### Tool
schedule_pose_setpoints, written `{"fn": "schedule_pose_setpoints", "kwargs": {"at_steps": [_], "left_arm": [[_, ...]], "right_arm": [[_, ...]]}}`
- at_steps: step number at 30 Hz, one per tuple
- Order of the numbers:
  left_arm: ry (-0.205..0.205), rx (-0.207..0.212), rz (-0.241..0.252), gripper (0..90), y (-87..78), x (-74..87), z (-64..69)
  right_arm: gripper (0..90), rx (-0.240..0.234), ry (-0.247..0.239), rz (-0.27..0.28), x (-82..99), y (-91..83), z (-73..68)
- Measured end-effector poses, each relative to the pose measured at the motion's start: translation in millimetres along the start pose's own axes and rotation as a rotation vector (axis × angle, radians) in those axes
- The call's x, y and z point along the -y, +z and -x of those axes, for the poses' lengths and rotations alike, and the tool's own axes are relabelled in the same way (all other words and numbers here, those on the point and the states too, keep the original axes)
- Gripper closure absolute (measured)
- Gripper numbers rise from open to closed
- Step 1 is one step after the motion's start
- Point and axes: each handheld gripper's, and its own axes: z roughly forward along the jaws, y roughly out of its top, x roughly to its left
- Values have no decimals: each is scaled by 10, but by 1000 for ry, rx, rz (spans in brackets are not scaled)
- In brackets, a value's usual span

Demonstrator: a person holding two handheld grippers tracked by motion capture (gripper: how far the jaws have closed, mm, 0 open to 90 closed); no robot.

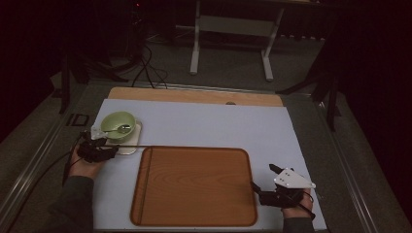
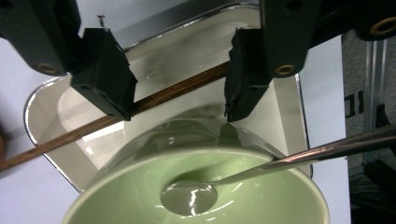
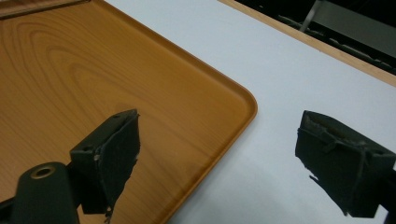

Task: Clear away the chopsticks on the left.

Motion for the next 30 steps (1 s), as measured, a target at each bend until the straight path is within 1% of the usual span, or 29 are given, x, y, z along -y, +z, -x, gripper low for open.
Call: {"fn": "schedule_pose_setpoints", "kwargs": {"at_steps": [2,3,4,7,8,9,14,16,21,25,27,30], "left_arm": [[0,0,0,465,0,0,0],[21,-4,-6,465,-12,-2,30],[43,-3,-11,507,-22,0,66],[73,0,-13,574,-35,-9,113],[73,0,-13,590,-35,-9,113],[96,0,-14,600,-39,-21,148],[147,16,-22,675,-36,-65,231],[159,20,-21,696,-29,-77,257],[162,29,-18,720,-24,-87,281],[199,36,-42,774,-16,-146,330],[216,38,-51,783,6,-178,367],[222,49,-65,799,35,-220,403]], "right_arm": [[135,0,0,0,0,1,0],[134,0,0,0,0,1,0],[135,0,0,1,-2,1,-3],[135,0,-1,1,-1,0,-1],[135,0,0,0,-1,1,-2],[135,0,-1,0,-2,1,-2],[134,-1,0,-1,-1,3,-1],[135,-3,1,-2,-2,3,-2],[135,-6,0,-2,-2,4,-1],[135,-9,-3,-5,-5,11,-3],[135,-9,-4,-5,-7,11,-4],[135,-8,0,-4,-5,8,-2]]}}
